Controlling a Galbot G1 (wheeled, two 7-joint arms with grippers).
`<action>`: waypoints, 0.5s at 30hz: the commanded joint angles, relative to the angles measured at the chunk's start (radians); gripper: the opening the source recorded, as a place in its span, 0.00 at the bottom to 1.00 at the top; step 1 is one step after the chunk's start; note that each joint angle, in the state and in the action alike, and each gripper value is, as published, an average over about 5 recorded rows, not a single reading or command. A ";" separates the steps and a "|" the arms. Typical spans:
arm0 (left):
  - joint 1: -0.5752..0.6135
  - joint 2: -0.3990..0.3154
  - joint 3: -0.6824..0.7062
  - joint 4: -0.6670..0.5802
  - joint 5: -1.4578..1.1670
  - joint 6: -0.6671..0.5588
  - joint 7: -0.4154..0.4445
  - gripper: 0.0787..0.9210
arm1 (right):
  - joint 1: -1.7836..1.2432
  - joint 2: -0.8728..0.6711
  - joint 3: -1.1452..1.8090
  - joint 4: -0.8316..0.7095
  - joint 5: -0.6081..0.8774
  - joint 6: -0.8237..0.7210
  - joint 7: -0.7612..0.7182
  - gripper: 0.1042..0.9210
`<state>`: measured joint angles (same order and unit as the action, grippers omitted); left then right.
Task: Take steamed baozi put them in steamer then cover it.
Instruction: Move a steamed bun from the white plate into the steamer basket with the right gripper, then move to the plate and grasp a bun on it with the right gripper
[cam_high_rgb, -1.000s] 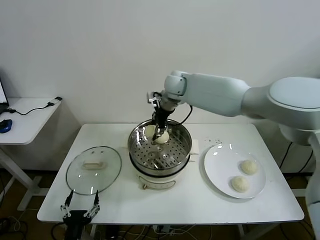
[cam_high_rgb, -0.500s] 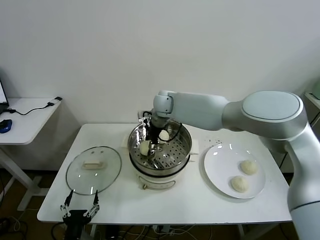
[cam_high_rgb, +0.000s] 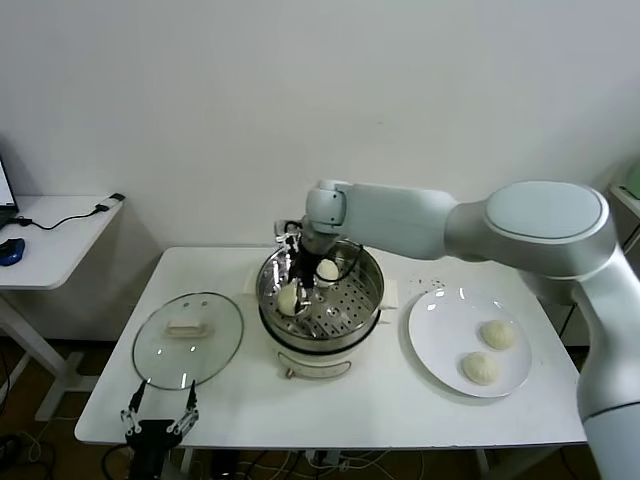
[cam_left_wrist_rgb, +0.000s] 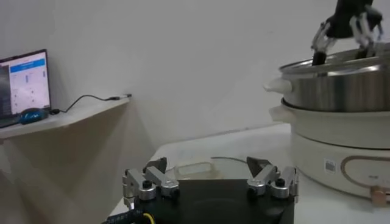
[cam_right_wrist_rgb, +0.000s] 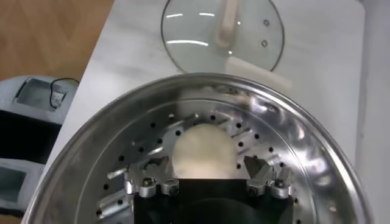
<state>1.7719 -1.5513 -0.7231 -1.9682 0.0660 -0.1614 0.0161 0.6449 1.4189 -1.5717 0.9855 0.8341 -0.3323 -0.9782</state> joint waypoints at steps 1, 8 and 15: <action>0.000 0.002 0.002 -0.004 -0.001 0.003 -0.002 0.88 | 0.202 -0.221 -0.032 0.119 -0.023 0.071 -0.103 0.88; -0.006 -0.001 0.006 -0.006 0.006 0.010 -0.002 0.88 | 0.269 -0.538 -0.077 0.320 -0.157 0.106 -0.141 0.88; -0.006 -0.012 0.010 -0.008 0.025 0.019 -0.002 0.88 | 0.094 -0.811 0.025 0.458 -0.365 0.104 -0.118 0.88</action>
<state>1.7635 -1.5567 -0.7161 -1.9744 0.0790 -0.1487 0.0141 0.8076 0.9766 -1.6060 1.2500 0.6769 -0.2544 -1.0745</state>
